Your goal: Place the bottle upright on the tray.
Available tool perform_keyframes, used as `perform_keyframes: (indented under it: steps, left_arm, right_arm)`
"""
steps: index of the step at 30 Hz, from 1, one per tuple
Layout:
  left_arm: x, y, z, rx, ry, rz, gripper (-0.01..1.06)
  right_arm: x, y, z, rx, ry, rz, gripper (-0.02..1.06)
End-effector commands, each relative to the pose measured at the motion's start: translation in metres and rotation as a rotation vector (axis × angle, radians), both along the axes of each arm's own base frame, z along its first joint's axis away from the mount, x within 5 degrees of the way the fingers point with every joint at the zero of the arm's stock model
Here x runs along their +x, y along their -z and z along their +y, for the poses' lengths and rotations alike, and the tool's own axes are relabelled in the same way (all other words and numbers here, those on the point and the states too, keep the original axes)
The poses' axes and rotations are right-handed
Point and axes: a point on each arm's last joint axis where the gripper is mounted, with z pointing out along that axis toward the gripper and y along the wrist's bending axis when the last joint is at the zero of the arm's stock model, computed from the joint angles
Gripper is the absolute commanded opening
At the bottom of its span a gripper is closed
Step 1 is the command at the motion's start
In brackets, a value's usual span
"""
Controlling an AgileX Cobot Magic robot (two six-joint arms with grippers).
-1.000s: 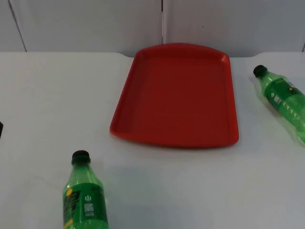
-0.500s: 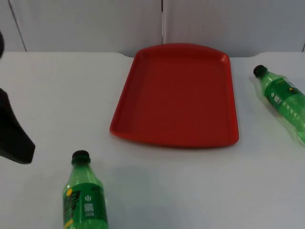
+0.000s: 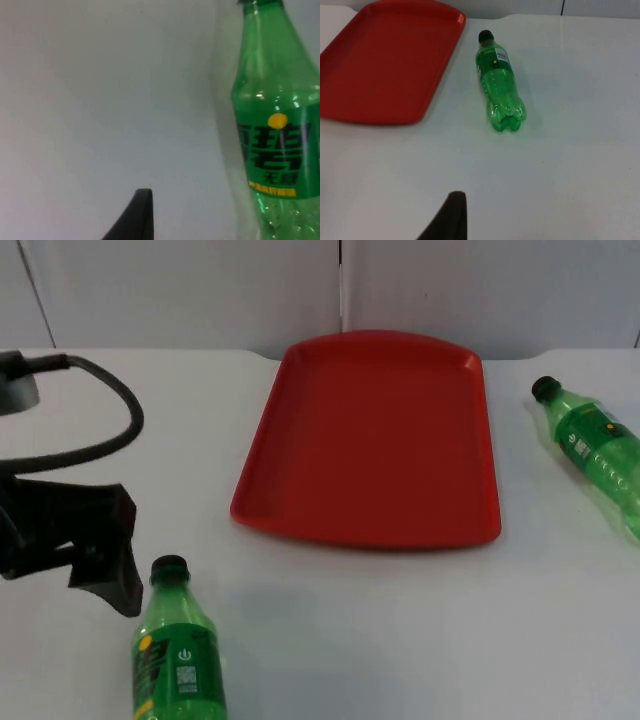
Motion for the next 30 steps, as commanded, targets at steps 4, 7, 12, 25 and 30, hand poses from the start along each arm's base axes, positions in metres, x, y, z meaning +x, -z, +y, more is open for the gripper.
perform_keyframes:
  steps: [4,7,12,25,30]
  left_arm:
    - [0.006,0.019,-0.016,0.006,-0.007,0.009,1.05]
    - [0.009,0.03,-0.024,0.003,-0.007,0.016,1.05]
    - [0.014,0.044,-0.031,-0.011,-0.039,0.034,1.05]
    - [0.034,0.065,-0.039,0.022,-0.024,0.056,1.05]
    - [0.042,0.071,-0.043,0.023,-0.027,0.058,1.05]
  right_arm:
    - [0.0,0.0,0.0,-0.001,0.004,-0.007,1.05]
    - [0.0,0.0,0.0,-0.001,0.004,-0.007,1.05]
    - [0.0,0.0,0.0,-0.001,0.004,-0.007,1.05]
    - [0.0,0.0,0.0,-0.001,0.004,-0.007,1.05]
    - [0.0,0.0,0.0,-0.001,0.004,-0.007,1.05]
